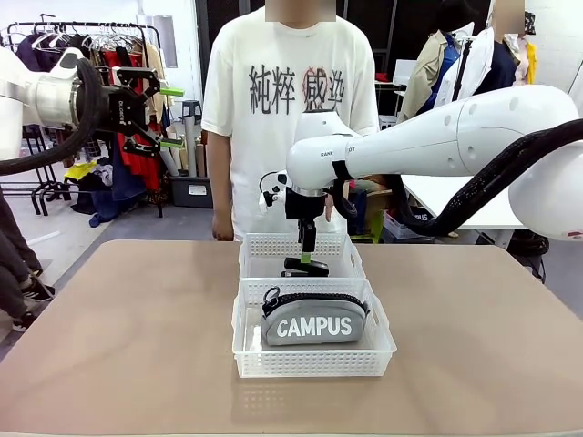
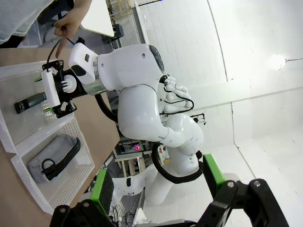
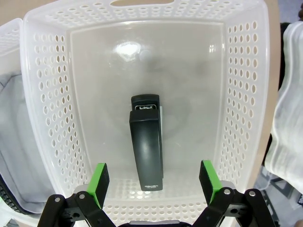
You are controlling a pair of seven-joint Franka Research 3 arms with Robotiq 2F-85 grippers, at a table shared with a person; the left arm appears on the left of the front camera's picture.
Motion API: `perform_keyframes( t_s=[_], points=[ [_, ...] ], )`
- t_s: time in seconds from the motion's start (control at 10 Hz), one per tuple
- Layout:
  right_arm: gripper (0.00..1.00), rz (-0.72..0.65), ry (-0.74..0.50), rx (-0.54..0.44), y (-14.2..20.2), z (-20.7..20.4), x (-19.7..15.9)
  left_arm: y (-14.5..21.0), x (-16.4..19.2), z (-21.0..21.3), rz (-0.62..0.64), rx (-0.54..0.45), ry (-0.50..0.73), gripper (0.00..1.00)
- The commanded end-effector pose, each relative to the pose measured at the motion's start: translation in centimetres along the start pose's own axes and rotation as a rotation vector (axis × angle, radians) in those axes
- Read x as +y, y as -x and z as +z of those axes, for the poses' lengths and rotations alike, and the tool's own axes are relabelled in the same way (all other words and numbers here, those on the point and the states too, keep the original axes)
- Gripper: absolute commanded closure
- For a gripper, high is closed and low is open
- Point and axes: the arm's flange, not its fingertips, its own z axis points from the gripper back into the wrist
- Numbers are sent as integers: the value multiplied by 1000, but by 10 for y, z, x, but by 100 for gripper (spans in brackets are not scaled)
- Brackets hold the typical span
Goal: Distribute items into two baskets.
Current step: Place the picked Stapler into the Organizing basket as instructed by the person.
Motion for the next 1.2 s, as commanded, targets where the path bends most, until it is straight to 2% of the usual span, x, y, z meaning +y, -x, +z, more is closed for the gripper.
perform_keyframes(
  t_s=[0.0, 0.1, 0.2, 0.4, 0.6, 0.8, 0.9, 1.0, 1.1],
  points=[
    [0, 0, 4, -3, 0, 2, -1, 2, -2, 1, -3, -1, 3, 0],
    [0, 0, 0, 0, 0, 0, 0, 2, -2, 1, -3, -1, 3, 0],
    [0, -25, -61, -33, 8, 18, 6, 2, -2, 1, -3, -1, 3, 0],
    [0, -172, -304, -29, 27, 49, 12, 2, -2, 1, -3, -1, 3, 0],
    [0, -274, -404, -76, 53, 76, 21, 2, -2, 1, -3, -1, 3, 0],
    [0, -451, -555, -168, 78, 87, 21, 2, -2, 1, -3, -1, 3, 0],
    [0, -528, -533, -222, 90, 90, 21, 2, -2, 1, -3, -1, 3, 0],
    [0, -573, -446, -272, 99, 98, 23, 2, -2, 1, -3, -1, 3, 0],
    [0, -419, -539, -130, 88, 89, 20, 2, -2, 1, -3, -1, 3, 0]
  ],
)
